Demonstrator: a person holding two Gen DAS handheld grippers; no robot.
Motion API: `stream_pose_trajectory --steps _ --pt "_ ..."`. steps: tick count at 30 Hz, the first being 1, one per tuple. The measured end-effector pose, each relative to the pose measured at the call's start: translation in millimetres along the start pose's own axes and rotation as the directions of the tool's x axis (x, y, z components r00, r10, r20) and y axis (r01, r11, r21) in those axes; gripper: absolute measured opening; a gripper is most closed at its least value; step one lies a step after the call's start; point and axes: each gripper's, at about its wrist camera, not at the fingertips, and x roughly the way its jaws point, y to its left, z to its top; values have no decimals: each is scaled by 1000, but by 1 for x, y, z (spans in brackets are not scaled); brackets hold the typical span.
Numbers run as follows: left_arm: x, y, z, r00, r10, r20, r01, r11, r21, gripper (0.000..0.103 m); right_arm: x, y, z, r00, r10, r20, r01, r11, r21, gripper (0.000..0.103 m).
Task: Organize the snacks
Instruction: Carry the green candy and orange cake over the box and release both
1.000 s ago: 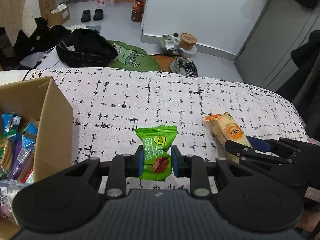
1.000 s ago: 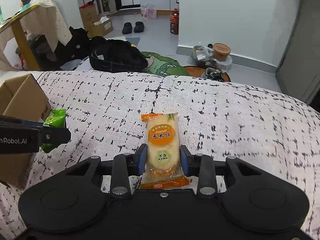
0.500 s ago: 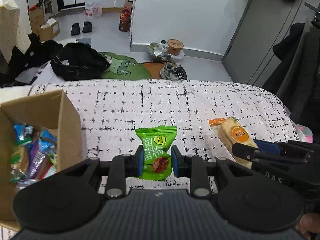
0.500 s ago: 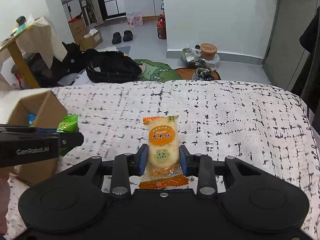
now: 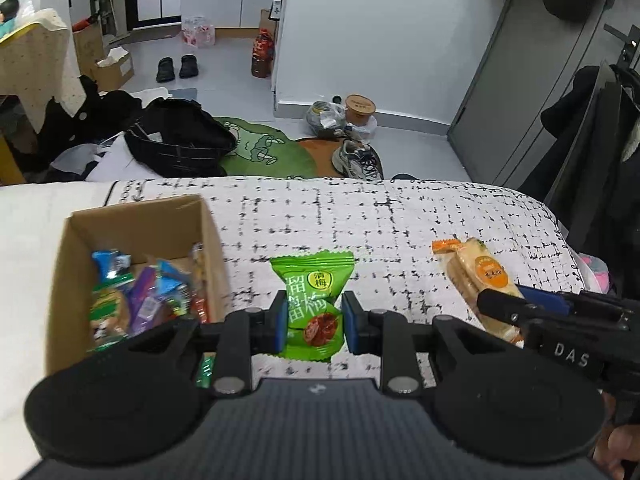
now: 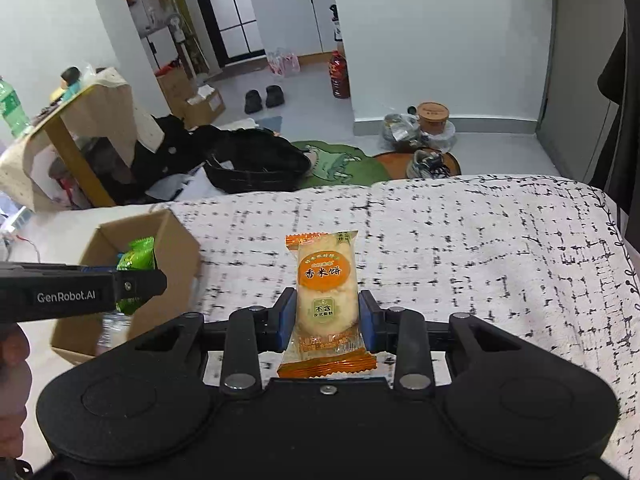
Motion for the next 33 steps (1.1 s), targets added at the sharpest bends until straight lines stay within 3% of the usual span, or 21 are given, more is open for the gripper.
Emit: stream_pose_trajectory --steps 18,33 --pt "-55 76 -8 997 72 37 -71 997 -42 27 -15 71 4 995 89 33 -88 996 -34 32" --pt "-55 132 -14 998 59 26 -56 993 -104 27 -2 126 9 990 136 28 -133 987 -96 32"
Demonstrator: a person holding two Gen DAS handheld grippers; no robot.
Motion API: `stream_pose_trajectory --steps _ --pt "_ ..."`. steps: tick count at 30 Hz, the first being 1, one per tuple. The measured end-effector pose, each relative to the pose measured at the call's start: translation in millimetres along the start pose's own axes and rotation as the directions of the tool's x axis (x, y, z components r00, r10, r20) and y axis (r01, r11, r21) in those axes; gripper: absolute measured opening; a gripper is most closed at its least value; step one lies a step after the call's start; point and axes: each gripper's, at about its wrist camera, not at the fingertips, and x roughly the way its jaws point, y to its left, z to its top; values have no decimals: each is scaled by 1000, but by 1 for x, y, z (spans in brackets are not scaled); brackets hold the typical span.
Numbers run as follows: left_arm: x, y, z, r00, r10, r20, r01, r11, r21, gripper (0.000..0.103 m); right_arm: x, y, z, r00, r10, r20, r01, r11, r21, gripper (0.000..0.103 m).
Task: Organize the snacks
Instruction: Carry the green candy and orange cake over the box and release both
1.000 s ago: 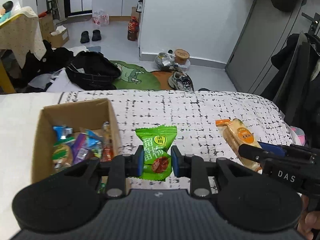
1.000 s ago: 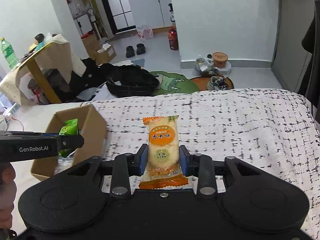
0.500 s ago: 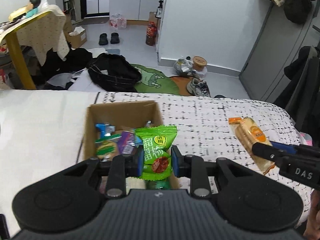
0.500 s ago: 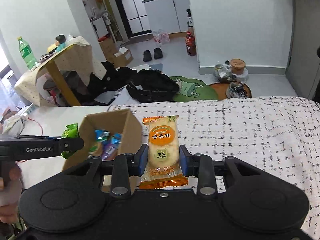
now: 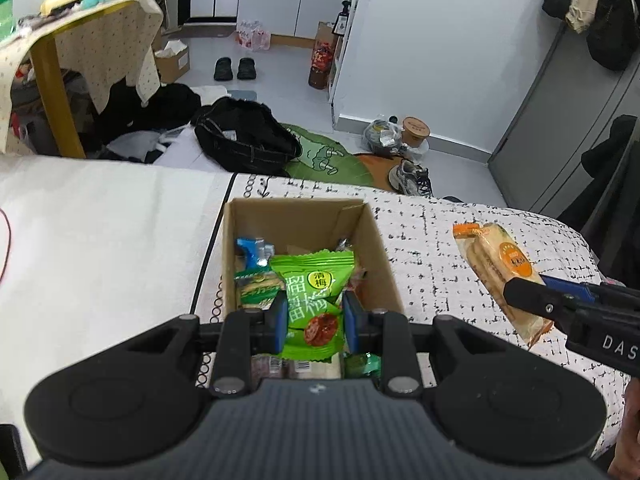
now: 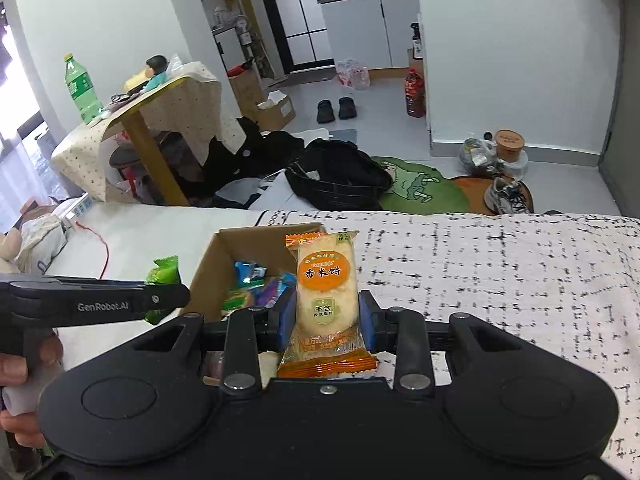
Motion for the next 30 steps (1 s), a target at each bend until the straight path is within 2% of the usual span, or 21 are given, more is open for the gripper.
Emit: stream_pose_trajectory --steps 4,9,12,15,22,23,24,26,30 --pt "11 12 -5 1000 -2 -18 2 1000 -18 27 12 11 -3 1000 12 -8 -12 1000 -6 32" --pt "21 23 -12 1000 -5 -25 4 999 -35 33 27 23 -6 999 25 -25 -26 1000 -16 32" --pt "22 33 -16 1000 1 -8 -2 999 -52 35 37 27 -8 999 32 -29 -33 999 -16 32" --pt "19 40 -18 1000 0 9 1 997 -82 44 47 28 -9 999 37 -33 -38 999 -10 32" --pt "17 46 -19 999 21 40 -17 996 -90 48 65 29 -7 997 68 -28 -68 997 25 33" --pt "17 47 -20 999 22 42 -18 995 -96 48 68 30 -7 996 83 -33 -82 996 29 37" --pt "17 47 -20 999 23 46 -18 995 -101 50 72 32 -7 996 85 -38 -84 996 23 49" --pt "17 48 -22 999 31 43 -26 993 -112 59 75 33 -8 998 50 -38 -49 999 13 64" --pt "17 49 -25 998 47 30 -43 991 -127 70 70 27 -11 998 45 -37 -44 998 37 64"
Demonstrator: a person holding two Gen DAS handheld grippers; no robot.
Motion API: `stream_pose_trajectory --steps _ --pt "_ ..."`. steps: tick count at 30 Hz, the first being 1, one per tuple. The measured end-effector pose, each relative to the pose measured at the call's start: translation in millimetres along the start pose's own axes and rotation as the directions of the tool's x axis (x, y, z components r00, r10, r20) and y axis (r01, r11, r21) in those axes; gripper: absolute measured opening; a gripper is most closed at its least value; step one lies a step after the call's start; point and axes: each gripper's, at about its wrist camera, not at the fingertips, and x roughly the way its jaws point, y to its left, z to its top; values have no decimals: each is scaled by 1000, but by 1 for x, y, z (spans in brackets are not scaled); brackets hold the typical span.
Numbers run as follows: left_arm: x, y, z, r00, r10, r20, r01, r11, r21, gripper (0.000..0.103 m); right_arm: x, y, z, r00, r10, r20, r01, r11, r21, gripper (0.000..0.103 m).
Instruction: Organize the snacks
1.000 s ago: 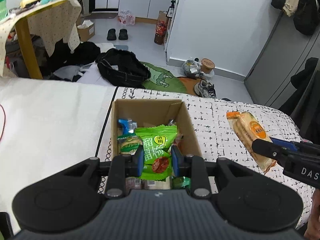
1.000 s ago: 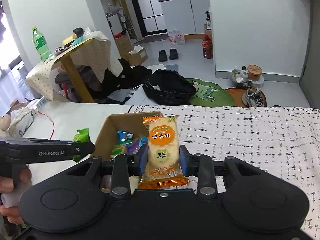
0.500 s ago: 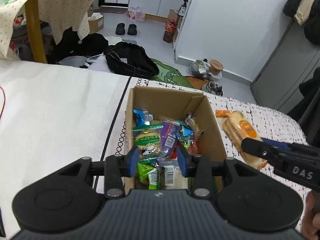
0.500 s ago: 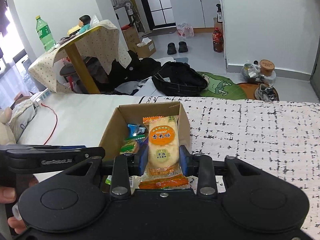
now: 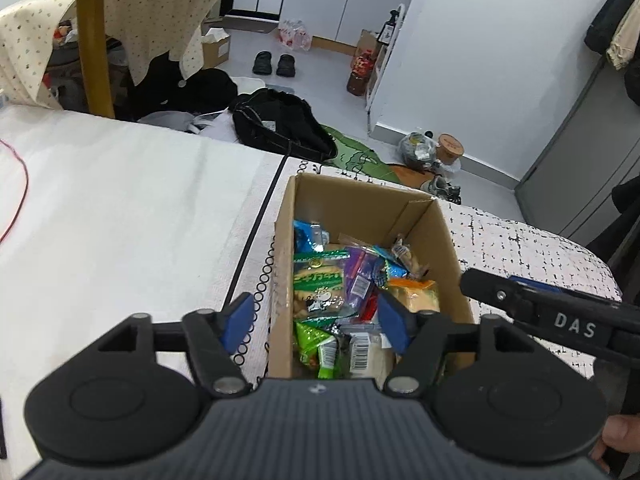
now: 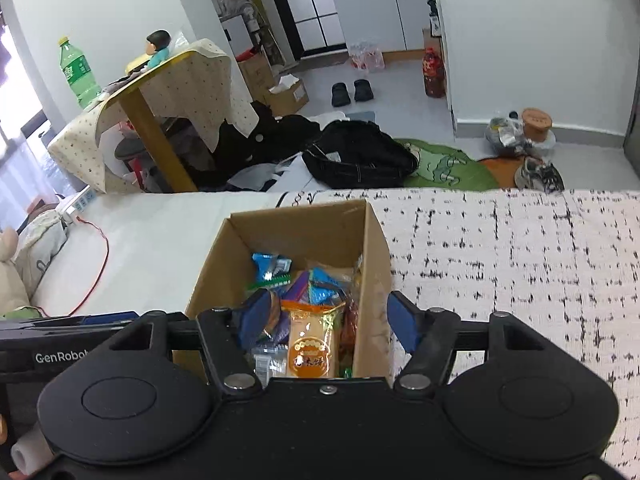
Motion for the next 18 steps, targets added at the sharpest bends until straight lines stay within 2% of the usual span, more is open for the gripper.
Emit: stream_pose_trajectory --steps 4,18 --pt "-1 1 1 1000 7 0 -7 1000 -13 78 -8 -3 -1 1000 -10 -13 10 1000 -5 64" --pt "-20 -15 1 1000 15 -12 -15 1000 20 88 -36 -16 0 998 -16 -64 18 999 28 65"
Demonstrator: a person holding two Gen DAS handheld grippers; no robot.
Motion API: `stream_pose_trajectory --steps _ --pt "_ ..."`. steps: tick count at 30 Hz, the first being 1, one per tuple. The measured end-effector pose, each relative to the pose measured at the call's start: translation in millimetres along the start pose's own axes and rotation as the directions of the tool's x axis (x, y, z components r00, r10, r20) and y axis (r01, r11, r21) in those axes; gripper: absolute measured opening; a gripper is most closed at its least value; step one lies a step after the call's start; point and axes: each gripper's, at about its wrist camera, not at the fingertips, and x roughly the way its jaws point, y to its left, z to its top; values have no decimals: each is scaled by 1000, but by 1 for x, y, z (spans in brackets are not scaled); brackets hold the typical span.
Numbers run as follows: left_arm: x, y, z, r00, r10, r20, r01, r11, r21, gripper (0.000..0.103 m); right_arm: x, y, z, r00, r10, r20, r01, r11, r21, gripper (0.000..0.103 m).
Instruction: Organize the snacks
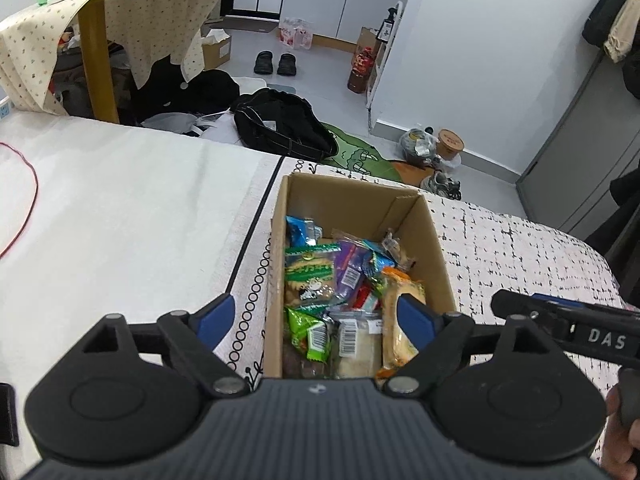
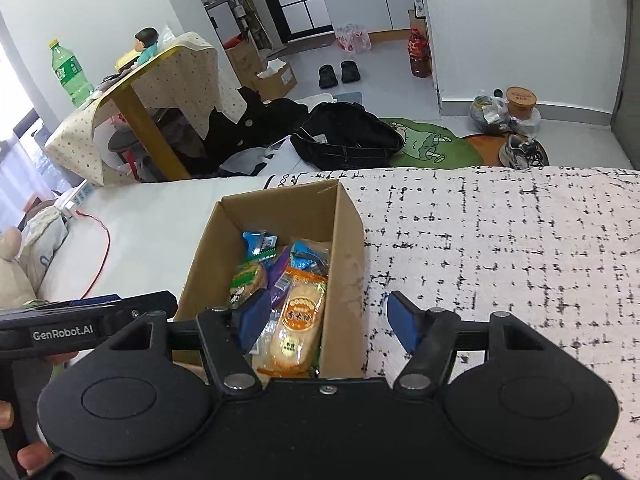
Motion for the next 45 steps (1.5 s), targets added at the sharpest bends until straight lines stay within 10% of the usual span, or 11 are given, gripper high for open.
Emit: stream_pose_trajectory --steps 22,45 --pt "-47 -58 -9 999 -38 1 37 987 155 103 -90 -56 -14 996 -62 67 59 997 46 103" --pt "-143 -100 -42 994 -59 93 33 966 256 103 -190 -84 -49 983 -123 133 119 992 38 103"
